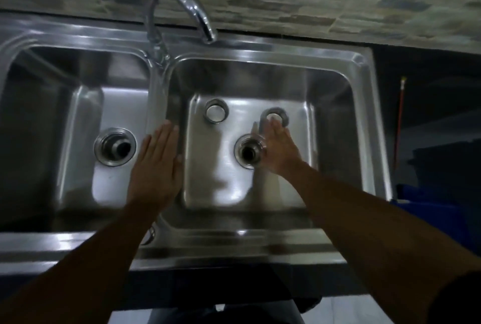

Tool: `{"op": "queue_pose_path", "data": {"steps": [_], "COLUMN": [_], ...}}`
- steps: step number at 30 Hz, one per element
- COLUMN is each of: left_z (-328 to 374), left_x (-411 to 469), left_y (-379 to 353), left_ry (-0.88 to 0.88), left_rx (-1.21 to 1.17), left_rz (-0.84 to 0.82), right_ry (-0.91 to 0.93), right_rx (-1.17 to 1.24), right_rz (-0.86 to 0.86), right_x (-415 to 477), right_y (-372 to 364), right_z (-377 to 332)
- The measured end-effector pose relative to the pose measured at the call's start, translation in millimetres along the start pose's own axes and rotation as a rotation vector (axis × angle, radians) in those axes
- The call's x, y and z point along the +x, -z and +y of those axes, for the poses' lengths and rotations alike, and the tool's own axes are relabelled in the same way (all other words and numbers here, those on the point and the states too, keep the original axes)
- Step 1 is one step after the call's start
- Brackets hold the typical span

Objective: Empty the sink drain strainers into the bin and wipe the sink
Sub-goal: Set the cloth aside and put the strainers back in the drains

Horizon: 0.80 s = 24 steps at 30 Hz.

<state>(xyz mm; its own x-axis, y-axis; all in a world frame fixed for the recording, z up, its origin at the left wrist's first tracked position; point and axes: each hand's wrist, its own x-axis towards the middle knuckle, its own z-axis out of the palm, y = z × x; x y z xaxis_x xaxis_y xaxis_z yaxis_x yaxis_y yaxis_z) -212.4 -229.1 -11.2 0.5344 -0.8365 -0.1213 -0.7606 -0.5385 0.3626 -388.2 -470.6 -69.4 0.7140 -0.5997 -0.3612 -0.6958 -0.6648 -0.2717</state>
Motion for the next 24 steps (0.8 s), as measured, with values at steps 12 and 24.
{"op": "queue_pose_path", "data": {"steps": [12,24], "left_z": [-23,-20], "left_x": [7,5], "left_y": [-28,-28], "left_ry": [-0.043,-0.040], "left_rx": [-0.030,-0.052], "left_rz": [0.162,0.225], "right_ry": [-0.292,-0.029], "right_rx": [-0.098,0.057], "right_rz": [0.199,0.349], "right_x": [82,48], "right_y": [-47,-50], "right_z": [15,16]}}
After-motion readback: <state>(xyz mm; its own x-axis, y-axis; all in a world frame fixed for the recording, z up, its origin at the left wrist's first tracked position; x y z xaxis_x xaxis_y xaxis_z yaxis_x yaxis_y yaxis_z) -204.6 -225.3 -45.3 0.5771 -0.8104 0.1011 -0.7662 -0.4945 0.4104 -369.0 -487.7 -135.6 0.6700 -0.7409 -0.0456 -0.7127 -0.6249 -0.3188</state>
